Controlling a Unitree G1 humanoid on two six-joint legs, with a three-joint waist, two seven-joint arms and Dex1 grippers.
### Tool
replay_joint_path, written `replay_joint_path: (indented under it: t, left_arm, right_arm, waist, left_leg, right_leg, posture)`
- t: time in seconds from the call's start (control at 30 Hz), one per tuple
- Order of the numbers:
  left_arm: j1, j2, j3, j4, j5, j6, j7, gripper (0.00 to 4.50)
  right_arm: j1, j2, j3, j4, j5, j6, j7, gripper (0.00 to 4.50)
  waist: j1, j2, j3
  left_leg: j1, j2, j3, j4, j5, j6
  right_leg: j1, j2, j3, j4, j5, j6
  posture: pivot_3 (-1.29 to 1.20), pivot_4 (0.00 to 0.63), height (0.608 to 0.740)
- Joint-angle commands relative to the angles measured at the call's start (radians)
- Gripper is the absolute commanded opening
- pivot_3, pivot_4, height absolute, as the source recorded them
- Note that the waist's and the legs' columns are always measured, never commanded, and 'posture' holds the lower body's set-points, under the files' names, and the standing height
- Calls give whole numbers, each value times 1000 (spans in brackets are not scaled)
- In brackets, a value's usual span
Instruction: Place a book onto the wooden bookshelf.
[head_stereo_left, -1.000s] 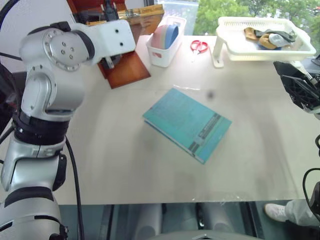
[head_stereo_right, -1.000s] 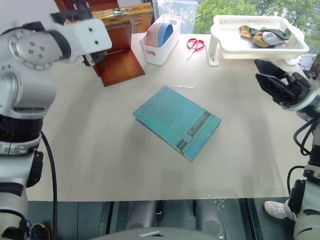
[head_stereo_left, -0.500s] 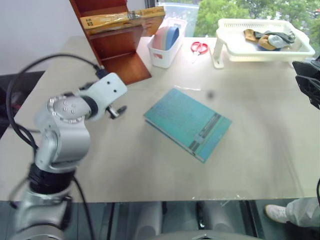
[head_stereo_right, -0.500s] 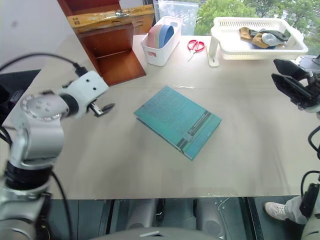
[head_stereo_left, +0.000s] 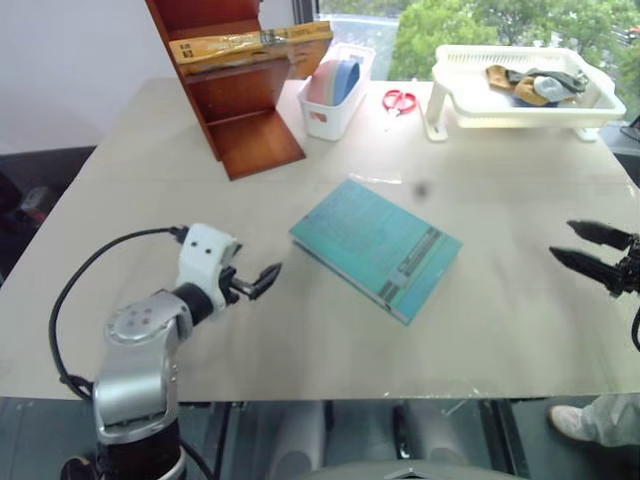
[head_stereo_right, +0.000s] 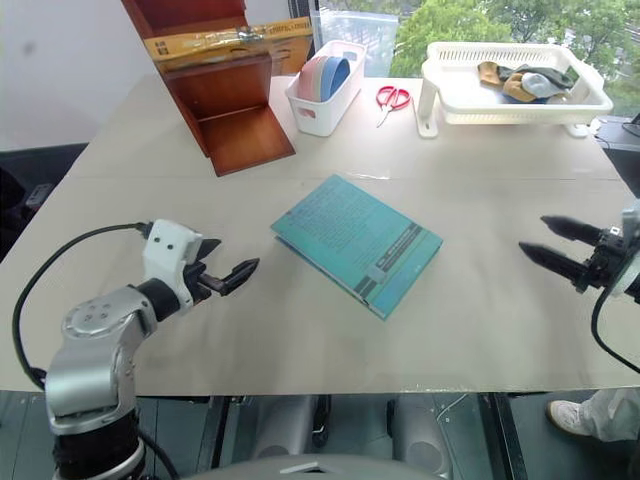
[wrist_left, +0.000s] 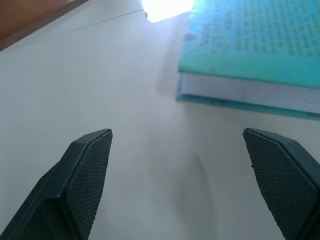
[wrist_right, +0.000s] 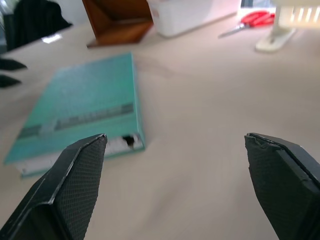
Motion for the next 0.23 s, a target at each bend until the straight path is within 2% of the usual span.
replay_joint_path:
  t: [0.03, 0.23]
  left_arm:
    - [62, 1, 40, -11, -74, -57, 17, 4406]
    - [174, 11, 50, -27, -211, -127, -3, 4406]
  right_arm:
    - [40, -12, 28, 18, -102, -137, -26, 4500]
    - [55, 16, 54, 85, -163, -256, -59, 4500]
  waist:
    - [0, 0, -2]
    - [1, 0, -3]
  left_leg:
    - [0, 0, 0, 0, 0, 0]
    - [1, 2, -1, -4, 0, 0]
  right_leg:
    - [0, 0, 0, -1, 0, 0]
    - [4, 0, -1, -9, 0, 0]
  posture:
    - [0, 150, 740]
    - [0, 150, 740]
